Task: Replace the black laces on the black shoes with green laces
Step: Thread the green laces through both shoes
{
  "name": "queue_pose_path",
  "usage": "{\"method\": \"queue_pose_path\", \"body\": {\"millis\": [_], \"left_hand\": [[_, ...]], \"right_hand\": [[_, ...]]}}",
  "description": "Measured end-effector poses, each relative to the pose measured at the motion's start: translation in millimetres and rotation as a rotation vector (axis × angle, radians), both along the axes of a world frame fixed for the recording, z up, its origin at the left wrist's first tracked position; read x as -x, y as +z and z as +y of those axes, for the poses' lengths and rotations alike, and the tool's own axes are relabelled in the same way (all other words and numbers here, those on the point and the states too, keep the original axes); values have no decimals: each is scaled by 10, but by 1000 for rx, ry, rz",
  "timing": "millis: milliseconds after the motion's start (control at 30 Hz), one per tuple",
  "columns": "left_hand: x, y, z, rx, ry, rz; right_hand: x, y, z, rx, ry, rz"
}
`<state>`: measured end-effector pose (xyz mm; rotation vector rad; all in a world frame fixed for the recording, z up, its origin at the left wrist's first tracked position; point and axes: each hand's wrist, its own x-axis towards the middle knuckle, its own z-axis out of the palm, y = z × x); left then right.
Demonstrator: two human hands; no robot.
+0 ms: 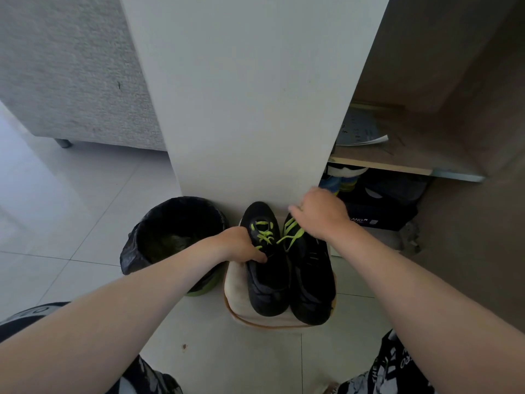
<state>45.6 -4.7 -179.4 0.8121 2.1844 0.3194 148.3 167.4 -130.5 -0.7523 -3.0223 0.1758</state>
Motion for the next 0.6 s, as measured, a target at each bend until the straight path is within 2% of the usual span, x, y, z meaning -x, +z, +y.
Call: {"method": "queue_pose_path", "body": {"millis": [67,200,300,367,467,600], "left_hand": [[2,38,7,33,-54,10],[49,149,-12,58,-135,3],[116,392,-9,120,-213,-10],[231,584,-7,161,-215,17],[459,800,-94,58,-59,-9],[686,981,-276,-264,238,-439]], "right_hand": [[-1,-55,-47,184,106,-36],[-22,-149,-121,472,83,-209],[-38,-133,-186,420,193,-368],[-24,-109,-170,402,198,-369],[19,-108,-54,311,143,-369],[65,-30,33,273,37,-337]]}}
